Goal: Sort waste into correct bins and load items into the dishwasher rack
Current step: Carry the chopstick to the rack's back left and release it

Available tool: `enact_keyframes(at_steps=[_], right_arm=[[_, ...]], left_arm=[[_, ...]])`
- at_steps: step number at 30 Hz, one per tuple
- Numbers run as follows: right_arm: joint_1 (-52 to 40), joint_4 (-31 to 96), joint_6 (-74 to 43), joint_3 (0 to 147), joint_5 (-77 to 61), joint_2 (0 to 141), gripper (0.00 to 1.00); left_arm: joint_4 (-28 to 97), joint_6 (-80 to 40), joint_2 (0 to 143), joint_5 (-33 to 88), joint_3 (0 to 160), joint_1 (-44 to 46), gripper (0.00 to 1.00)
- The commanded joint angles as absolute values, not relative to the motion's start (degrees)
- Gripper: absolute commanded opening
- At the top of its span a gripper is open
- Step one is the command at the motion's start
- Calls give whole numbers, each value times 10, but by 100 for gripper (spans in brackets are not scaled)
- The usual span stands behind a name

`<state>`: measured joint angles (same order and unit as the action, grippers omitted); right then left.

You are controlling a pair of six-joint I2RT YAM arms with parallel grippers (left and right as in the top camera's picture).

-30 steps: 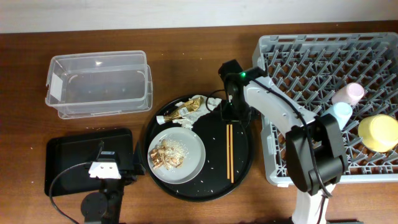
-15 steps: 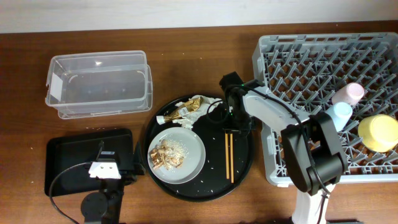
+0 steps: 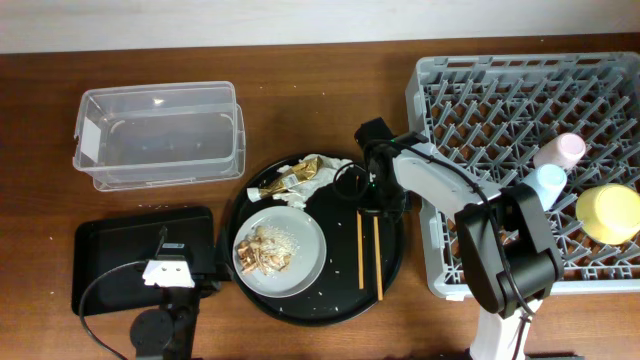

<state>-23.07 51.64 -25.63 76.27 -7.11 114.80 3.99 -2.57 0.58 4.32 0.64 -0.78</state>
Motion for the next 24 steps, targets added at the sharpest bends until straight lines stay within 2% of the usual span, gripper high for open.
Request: enact_keyframes(at_steps=[1, 8, 12, 16, 24], right_arm=[[-224, 552, -246, 784, -105, 1128, 4], [-111, 679, -148, 978, -106, 1065, 4], [-43, 692, -52, 1069, -106, 1063, 4], [-4, 657, 26, 1073, -105, 1065, 4], [27, 594, 32, 1061, -104, 1109, 6]], left_arm=[[43, -17, 3, 46, 5, -10, 100], [43, -17, 3, 46, 5, -10, 100], [43, -17, 3, 46, 5, -10, 100], [43, -17, 3, 46, 5, -10, 100], [43, -17, 3, 46, 5, -10, 100]])
